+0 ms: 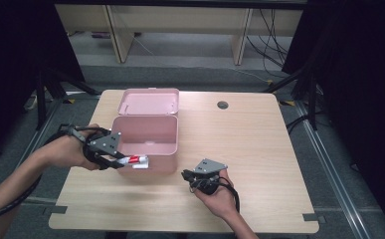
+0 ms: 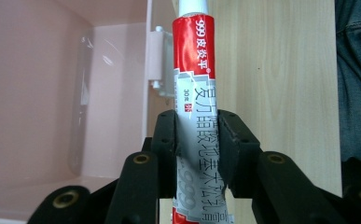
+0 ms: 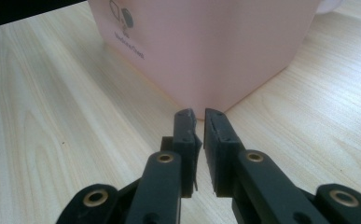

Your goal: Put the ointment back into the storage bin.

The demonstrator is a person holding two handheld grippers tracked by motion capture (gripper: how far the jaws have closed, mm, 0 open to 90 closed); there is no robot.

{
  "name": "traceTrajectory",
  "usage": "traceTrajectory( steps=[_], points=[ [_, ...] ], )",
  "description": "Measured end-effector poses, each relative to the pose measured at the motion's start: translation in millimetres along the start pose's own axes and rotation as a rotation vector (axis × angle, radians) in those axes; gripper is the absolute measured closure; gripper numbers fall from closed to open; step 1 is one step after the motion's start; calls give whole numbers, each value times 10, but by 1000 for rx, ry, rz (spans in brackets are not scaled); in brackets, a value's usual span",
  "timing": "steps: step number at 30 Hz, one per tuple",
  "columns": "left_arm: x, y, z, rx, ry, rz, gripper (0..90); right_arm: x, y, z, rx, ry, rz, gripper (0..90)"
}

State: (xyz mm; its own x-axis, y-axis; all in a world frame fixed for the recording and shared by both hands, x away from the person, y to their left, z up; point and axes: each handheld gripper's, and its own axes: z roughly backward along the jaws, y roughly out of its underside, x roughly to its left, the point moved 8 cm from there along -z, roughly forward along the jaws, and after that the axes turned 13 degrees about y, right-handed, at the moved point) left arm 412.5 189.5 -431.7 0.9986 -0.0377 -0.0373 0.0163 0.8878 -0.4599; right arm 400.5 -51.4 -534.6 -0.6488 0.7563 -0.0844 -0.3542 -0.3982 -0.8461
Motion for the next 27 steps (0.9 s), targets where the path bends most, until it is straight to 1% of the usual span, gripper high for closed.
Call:
traceTrajectory(
  steps=[3, 6, 7, 8, 9, 10, 11, 12, 13, 14, 16, 17, 19, 21, 23, 27],
  points=[
    [20, -19, 4, -5, 1, 2, 696, -7, 4, 0, 3, 2, 10, 839],
    [58, -30, 21, 3, -1, -4, 696, 5, 6, -3, -1, 0, -4, 838],
    [77, -22, 36, 23, 3, -17, 696, -6, 8, -6, -2, 5, 7, 837],
    [90, -23, 39, 24, 3, -16, 696, 5, 17, -2, 9, 2, -14, 838],
    [96, -42, 27, -3, 0, 2, 696, 5, 17, -1, 9, 3, -14, 838],
    [115, -40, 36, 1, -4, 2, 696, 5, 17, -1, 9, 3, -13, 838],
    [129, -43, 42, 3, -6, -1, 696, 3, 16, -1, 7, 4, -13, 838],
    [159, -39, 66, 25, -7, -20, 696, -1, 18, 6, 12, 2, -9, 838],
    [164, -46, 67, 19, -3, -15, 696, -2, 15, 3, 8, -1, -4, 838],
    [186, -56, 77, 23, -7, -22, 696, -7, 15, 2, 7, -1, 1, 837],
    [216, -71, 90, 29, -9, -29, 696, 1, 17, 9, 12, -1, -15, 837],
    [228, -83, 92, 24, -11, -27, 696, 1, 18, 9, 12, -1, -15, 837],
    [255, -96, 101, 28, -16, -33, 696, 8, 20, 20, 19, -6, -25, 837],
    [277, -109, 100, 26, -14, -33, 696, -17, 19, 9, 8, 3, -3, 837],
    [303, -116, 99, 30, -17, -37, 696, -15, 19, 10, 6, 2, -6, 837],
    [349, -118, 75, 36, -5, -37, 696, -9, 27, -3, 1, 1, -7, 837]
  ],
)
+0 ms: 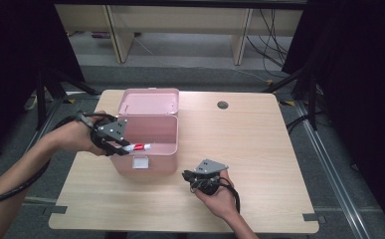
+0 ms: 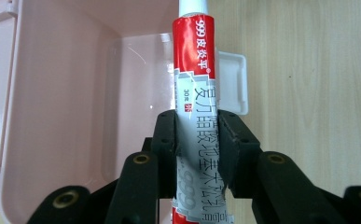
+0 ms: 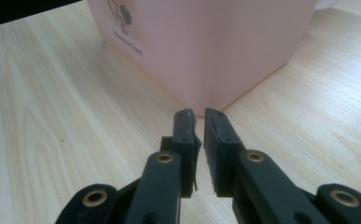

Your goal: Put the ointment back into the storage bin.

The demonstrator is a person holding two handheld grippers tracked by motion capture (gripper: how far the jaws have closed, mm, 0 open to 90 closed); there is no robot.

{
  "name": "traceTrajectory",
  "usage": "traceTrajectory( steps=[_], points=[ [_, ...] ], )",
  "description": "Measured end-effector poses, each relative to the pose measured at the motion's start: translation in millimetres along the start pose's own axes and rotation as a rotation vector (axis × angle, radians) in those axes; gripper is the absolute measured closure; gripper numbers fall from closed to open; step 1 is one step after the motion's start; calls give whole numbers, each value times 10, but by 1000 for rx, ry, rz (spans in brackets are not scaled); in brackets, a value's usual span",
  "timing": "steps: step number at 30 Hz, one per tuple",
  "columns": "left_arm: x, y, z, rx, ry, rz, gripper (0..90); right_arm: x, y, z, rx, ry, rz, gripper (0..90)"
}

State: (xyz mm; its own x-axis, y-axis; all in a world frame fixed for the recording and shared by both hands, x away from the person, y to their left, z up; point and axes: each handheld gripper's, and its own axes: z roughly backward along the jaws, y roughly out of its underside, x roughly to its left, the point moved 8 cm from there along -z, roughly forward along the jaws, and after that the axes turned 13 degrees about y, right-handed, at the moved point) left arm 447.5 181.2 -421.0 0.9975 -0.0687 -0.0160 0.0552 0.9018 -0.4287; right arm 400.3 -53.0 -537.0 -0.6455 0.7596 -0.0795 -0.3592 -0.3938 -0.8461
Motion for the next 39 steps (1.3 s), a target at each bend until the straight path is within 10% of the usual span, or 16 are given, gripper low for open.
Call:
traceTrajectory(
  steps=[39],
  points=[
    [333, 23, -171, 57, 48, -5, 696, -23, 32, 23, 16, 0, -15, 831]
  ],
)
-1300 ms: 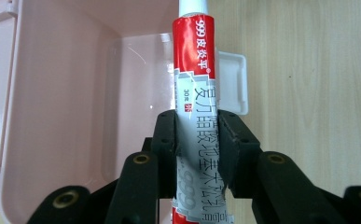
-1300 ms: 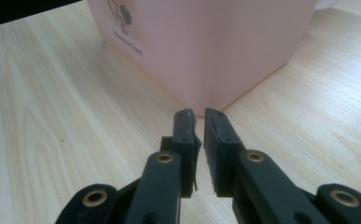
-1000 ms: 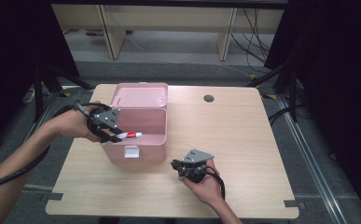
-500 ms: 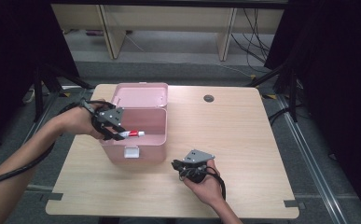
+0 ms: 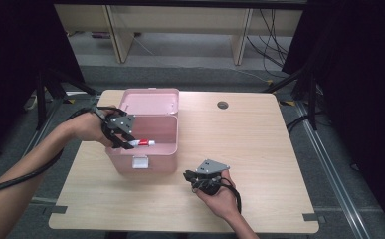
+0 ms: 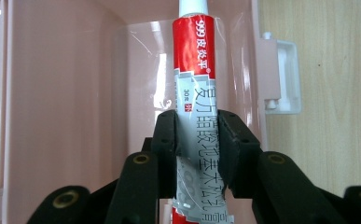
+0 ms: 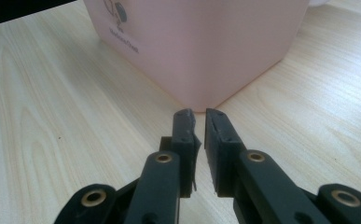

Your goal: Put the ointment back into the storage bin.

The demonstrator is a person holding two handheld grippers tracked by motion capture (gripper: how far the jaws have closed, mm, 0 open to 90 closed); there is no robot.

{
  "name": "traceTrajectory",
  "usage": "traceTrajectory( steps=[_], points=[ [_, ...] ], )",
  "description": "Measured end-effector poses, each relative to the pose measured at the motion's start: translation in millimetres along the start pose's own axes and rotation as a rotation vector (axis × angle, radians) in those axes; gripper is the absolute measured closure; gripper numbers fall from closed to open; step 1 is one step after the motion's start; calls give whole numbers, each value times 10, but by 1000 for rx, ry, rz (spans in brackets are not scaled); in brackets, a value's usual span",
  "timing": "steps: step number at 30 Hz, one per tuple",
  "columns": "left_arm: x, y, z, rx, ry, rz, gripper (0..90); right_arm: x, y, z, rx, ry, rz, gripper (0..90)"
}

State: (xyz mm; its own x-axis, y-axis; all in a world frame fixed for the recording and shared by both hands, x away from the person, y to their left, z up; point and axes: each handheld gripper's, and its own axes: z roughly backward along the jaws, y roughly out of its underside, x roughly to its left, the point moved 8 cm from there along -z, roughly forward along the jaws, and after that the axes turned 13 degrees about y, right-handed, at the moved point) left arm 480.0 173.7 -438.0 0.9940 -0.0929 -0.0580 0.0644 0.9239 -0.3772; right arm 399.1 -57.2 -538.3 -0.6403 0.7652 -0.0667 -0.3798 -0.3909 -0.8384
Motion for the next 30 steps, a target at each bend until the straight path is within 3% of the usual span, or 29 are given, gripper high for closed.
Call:
traceTrajectory(
  steps=[12, 14, 16, 18, 19, 22, 30],
  points=[
    [60, 16, -87, 27, 14, 4, 696, -4, 17, -5, 4, 0, 3, 824],
    [69, 19, -97, 28, 15, 3, 696, 19, 19, -10, 6, -23, -13, 824],
    [79, 33, -107, 35, 19, 6, 696, -4, 23, -18, 1, 7, -4, 823],
    [90, 45, -121, 41, 23, 11, 696, 0, 24, -18, 3, 5, -6, 823],
    [83, 35, -148, 17, 23, 30, 696, 0, 25, -18, 4, 5, -6, 824],
    [106, 62, -165, 44, 24, 21, 696, -2, 26, -20, 2, 4, 0, 823],
    [136, 92, -210, 46, 31, 34, 696, 2, 26, -9, 7, -1, -13, 821]
  ],
)
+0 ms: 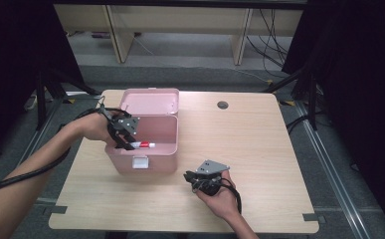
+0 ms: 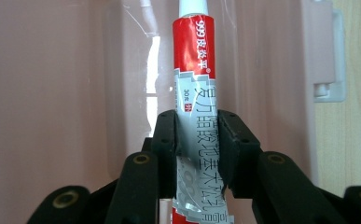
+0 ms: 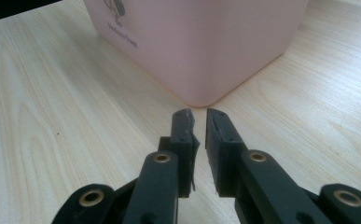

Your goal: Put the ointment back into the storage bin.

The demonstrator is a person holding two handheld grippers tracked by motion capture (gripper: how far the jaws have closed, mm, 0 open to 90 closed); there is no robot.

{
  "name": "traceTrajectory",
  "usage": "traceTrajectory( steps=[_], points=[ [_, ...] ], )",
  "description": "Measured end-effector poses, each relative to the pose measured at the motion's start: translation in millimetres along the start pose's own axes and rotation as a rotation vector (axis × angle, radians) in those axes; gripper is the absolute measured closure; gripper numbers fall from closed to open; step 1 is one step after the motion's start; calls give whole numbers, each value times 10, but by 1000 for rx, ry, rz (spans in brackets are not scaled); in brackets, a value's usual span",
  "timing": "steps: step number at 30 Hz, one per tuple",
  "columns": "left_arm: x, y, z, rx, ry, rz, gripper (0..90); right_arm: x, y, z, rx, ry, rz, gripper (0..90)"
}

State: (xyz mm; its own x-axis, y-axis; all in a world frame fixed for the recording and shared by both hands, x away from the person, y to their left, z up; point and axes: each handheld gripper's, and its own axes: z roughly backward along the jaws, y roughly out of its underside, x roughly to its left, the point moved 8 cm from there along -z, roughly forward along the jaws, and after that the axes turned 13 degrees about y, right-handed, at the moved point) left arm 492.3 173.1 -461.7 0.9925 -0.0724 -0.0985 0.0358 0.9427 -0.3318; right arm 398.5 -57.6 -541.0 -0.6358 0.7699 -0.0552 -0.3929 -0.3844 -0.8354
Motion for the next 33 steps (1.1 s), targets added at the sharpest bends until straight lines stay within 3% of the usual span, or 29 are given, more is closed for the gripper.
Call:
traceTrajectory(
  steps=[4, 11, 13, 33],
  points=[
    [0, 8, -30, 4, 6, 7, 696, -5, 8, -7, 1, 1, 18, 821],
    [19, -3, -63, 20, 16, 3, 696, 15, 20, -4, 19, -5, -2, 819],
    [29, -9, -82, 24, 20, -1, 696, 1, 22, -13, 12, -1, 16, 819],
    [87, -15, -199, 58, 39, -1, 696, -2, 11, -5, 7, -1, 18, 815]
  ],
)
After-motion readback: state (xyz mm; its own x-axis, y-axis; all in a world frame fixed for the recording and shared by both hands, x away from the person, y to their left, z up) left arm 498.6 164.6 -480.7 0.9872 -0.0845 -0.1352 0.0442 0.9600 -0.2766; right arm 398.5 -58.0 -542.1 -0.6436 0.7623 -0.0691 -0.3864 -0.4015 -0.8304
